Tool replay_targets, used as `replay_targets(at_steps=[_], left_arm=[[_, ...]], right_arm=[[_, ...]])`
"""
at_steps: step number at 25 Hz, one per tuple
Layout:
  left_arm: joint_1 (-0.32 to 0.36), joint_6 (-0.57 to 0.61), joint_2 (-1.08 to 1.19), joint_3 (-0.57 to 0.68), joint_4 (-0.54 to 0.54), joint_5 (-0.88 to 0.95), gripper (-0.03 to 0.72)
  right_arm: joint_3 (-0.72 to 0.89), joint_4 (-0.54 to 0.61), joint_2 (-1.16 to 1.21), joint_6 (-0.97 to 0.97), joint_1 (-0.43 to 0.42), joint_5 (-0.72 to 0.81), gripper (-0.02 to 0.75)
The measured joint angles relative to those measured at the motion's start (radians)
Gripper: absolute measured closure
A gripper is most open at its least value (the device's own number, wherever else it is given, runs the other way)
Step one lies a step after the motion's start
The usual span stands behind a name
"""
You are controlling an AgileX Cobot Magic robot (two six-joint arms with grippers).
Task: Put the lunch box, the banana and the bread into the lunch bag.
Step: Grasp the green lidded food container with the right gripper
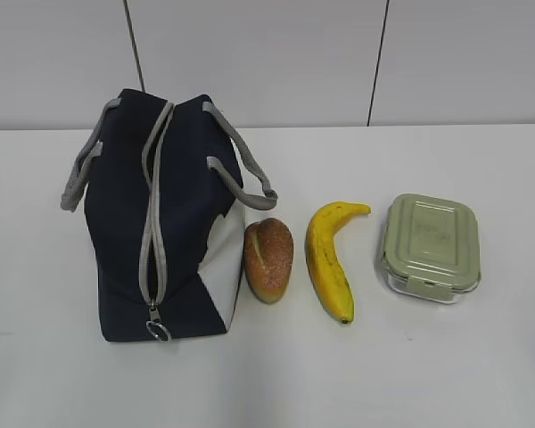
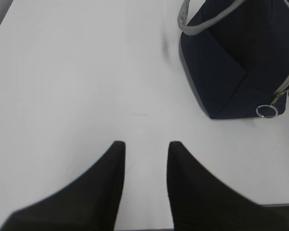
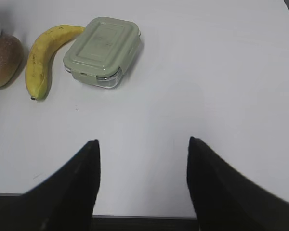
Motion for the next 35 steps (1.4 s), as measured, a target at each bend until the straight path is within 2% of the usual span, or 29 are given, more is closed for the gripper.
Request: replay_targets(at_steps=[26,30,35], left_arm=[[0.0,0.0,0.006,0.0,0.005,0.0,0.453],[0.0,0.0,0.071,-0.003,0.005,-0.001,0.453],[0.0,0.0,0.212,-0.068,-0.006,-0.009,0.453]], right_arm=[[0.0,0.0,0.0,0.0,0.0,0.0,0.295],[0.0,0.0,0.0,0.0,0.0,0.0,0.295],[0.0,0.0,0.0,0.0,0.0,0.0,0.295]])
